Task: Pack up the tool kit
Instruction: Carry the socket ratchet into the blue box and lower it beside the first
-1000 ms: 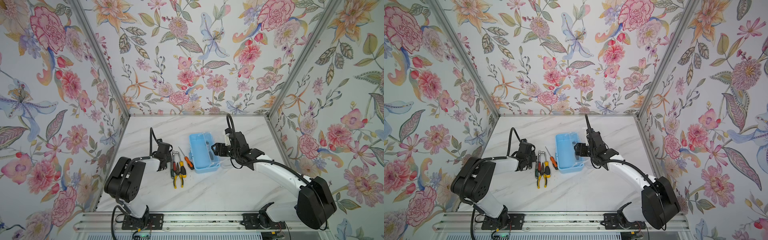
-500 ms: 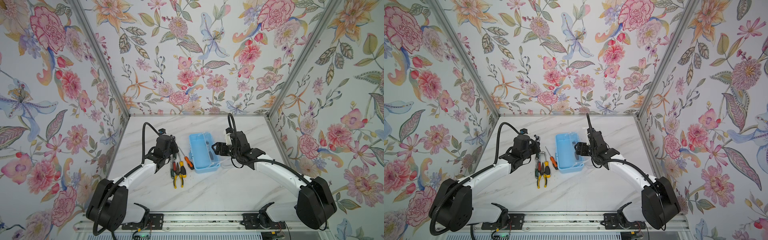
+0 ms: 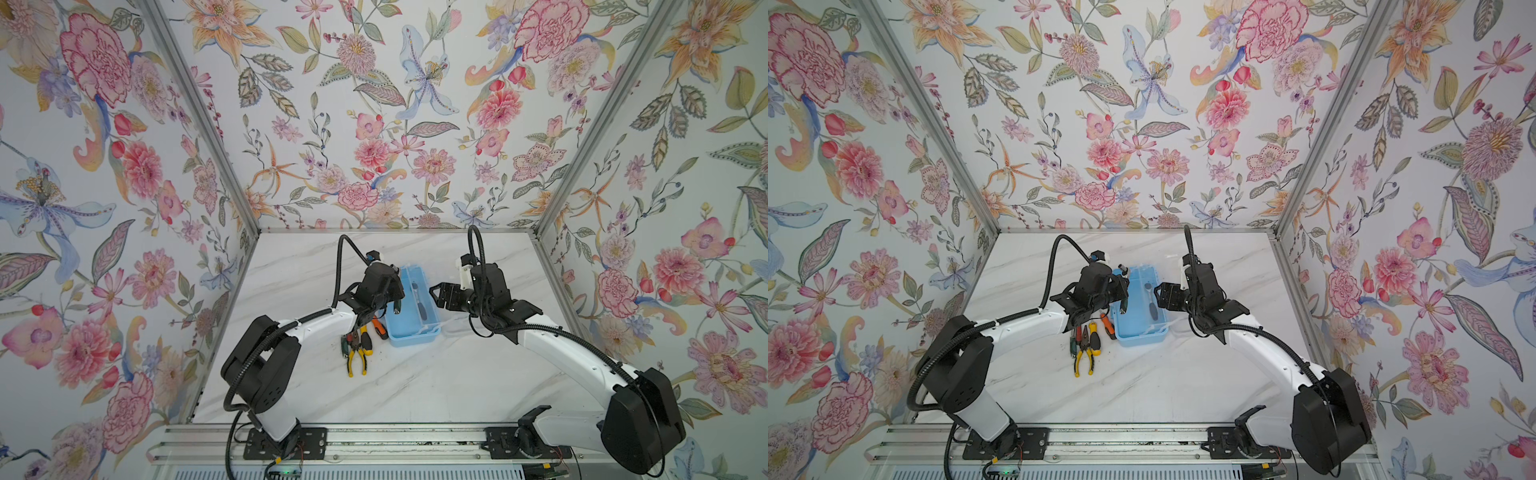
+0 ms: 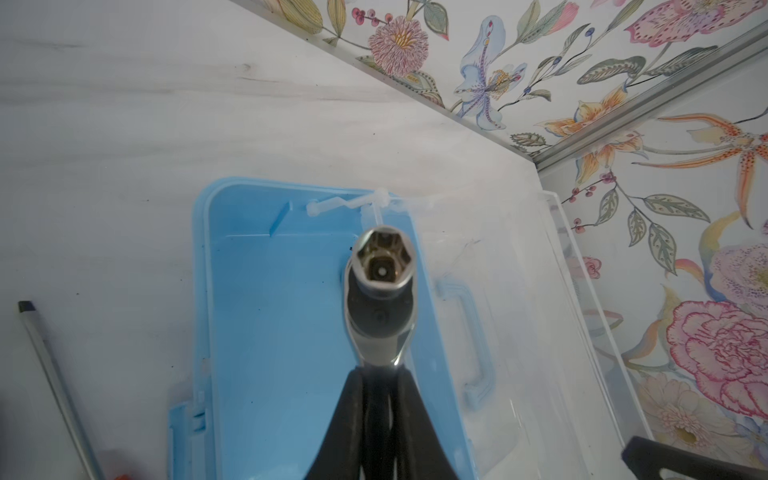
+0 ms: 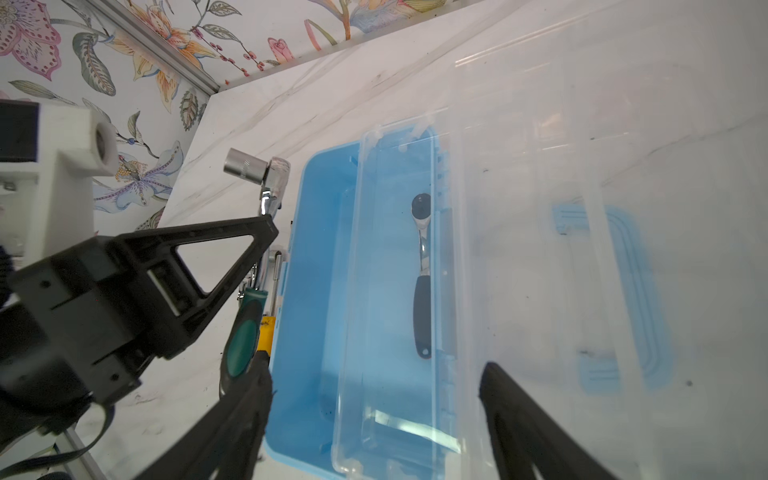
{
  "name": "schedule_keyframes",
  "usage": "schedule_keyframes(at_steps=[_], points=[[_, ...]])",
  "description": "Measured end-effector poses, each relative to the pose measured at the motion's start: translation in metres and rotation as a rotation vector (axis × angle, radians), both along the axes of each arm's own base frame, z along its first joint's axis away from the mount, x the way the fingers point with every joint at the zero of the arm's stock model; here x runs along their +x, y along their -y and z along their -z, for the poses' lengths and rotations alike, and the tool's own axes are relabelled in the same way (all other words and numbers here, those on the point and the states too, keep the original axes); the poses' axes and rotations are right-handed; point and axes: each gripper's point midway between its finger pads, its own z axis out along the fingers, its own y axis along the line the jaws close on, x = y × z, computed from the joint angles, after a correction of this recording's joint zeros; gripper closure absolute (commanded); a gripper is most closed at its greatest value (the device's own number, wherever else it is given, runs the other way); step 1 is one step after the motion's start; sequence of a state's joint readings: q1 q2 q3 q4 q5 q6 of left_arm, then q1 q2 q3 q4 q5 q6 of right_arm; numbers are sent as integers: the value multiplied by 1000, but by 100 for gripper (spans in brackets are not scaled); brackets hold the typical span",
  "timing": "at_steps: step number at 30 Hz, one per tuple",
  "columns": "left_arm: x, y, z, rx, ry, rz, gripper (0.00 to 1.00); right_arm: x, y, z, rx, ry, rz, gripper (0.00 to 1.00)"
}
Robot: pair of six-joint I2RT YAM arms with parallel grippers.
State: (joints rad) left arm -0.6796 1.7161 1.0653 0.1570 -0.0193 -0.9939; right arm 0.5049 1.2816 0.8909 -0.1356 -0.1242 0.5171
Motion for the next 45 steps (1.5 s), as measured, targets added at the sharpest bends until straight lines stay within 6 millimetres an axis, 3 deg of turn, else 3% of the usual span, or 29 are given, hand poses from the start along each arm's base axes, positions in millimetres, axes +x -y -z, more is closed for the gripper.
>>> schedule_keyframes(at_steps=[7, 14, 20, 32, 39, 45], points=[[8, 6, 41, 23, -86, -52, 100, -4, 14, 3, 4, -1, 26, 20], [17, 28, 64, 40, -131, -58, 100, -7, 20, 12, 7, -22, 32, 19], [24, 33, 80, 50, -167, -79, 100, -8, 28, 13, 11, -18, 48, 19], [27, 39, 93, 60, -192, -68, 95, -11, 43, 7, 23, 5, 82, 18], [26, 42, 93, 54, -193, -50, 80, -12, 43, 4, 28, 11, 82, 18], [28, 44, 90, 58, -176, -36, 76, -13, 44, 4, 27, 7, 84, 17]])
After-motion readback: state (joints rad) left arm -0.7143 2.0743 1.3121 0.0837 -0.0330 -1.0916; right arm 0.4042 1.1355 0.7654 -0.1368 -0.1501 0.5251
